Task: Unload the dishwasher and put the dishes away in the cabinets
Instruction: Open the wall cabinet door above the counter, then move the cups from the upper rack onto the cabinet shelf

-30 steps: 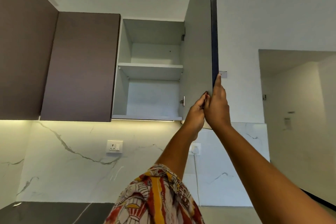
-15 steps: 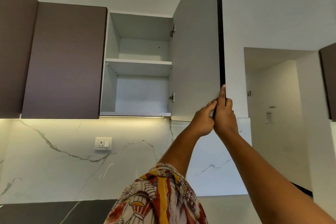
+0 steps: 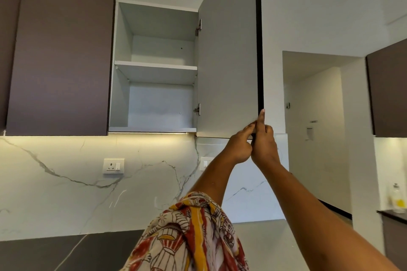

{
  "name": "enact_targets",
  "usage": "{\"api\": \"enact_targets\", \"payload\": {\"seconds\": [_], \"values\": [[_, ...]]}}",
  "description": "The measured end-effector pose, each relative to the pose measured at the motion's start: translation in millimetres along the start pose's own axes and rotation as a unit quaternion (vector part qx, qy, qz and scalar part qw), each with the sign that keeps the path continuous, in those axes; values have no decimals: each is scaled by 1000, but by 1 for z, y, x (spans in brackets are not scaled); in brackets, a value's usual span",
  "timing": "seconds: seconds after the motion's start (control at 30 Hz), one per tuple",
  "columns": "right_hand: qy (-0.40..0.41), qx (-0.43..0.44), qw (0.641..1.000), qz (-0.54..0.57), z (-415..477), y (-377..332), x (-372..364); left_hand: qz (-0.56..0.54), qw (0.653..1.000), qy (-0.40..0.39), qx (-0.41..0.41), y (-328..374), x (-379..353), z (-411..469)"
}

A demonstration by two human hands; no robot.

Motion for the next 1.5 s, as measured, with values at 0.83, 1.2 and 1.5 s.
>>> {"api": "enact_targets", "payload": {"seconds": [0.83,1.2,1.5], "values": [[35,-15,967,-251,-71,167,11,-126,979,-126,102,-177,-81,-38],[6,-307,885,-350,-233,329,152,-227,912,-256,224,-278,-224,-129],[-75,-467,797,-375,-333,446,234,-262,831,-357,336,-300,-386,-188]]}}
Point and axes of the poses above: each hand's wrist, its own z-axis towards the middle knuckle, its own x-axis out of the back of the hand, y = z × x, the point moved 6 cm from there along z, towards the middle knuckle, and after that the axes turned 10 degrees about -y, right-handed, at the moved point
